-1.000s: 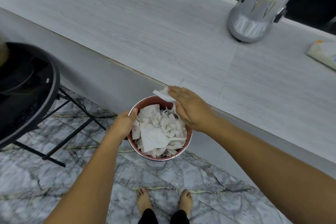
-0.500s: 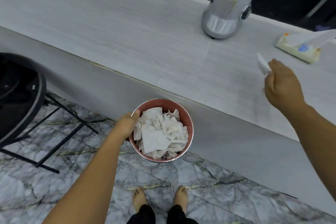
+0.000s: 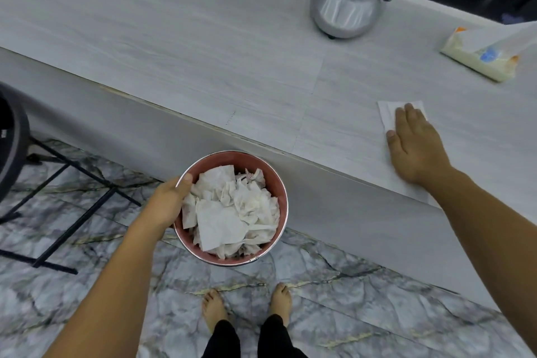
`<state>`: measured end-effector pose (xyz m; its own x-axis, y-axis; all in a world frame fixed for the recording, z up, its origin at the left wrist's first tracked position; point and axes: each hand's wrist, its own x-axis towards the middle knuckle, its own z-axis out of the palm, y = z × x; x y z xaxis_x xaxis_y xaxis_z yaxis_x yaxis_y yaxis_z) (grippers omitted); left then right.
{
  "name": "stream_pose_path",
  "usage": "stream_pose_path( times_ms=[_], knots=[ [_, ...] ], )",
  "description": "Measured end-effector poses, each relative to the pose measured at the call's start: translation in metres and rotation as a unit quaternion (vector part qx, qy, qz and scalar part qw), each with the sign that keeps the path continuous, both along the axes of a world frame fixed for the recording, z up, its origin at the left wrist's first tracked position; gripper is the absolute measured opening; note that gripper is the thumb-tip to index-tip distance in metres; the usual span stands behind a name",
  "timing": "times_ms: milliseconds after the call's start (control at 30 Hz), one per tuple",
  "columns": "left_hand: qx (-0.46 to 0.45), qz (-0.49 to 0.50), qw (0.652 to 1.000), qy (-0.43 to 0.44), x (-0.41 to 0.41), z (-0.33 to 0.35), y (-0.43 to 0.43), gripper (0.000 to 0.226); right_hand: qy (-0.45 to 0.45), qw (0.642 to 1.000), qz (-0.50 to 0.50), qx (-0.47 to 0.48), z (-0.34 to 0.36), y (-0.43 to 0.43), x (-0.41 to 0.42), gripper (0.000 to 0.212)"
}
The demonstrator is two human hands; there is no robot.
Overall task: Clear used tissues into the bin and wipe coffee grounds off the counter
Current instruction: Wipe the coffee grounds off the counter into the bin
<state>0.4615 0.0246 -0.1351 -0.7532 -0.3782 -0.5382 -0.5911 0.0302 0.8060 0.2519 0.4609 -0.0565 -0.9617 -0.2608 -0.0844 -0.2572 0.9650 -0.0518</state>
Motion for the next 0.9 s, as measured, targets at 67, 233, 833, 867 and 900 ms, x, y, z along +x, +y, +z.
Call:
stream_pose_path(
  times_ms=[67, 233, 833, 867, 900],
  knots=[
    [0.001, 0.008, 1.0, 0.002, 0.001, -0.007, -0.004, 0.034, 0.004, 1.0, 0.01, -0.005, -0.001, -0.008, -0.001, 0.069],
    [-0.002, 0.02, 1.0, -0.003, 0.004, -0.014, -0.017, 0.04, 0.005, 0.999, 0.039, -0.014, -0.002, -0.039, -0.01, 0.07],
    [0.002, 0.039, 0.999, 0.003, 0.004, -0.011, -0.066, 0.035, 0.003, 0.97, 0.241, -0.016, -0.008, -0.256, -0.001, 0.064],
    [0.003, 0.04, 0.999, 0.002, 0.003, -0.011, -0.065, 0.035, 0.004, 0.968, 0.25, -0.016, -0.008, -0.261, 0.003, 0.063],
    [0.005, 0.042, 0.999, 0.001, 0.003, -0.013, -0.066, 0.035, 0.005, 0.965, 0.26, -0.017, -0.008, -0.266, 0.007, 0.063]
  ],
)
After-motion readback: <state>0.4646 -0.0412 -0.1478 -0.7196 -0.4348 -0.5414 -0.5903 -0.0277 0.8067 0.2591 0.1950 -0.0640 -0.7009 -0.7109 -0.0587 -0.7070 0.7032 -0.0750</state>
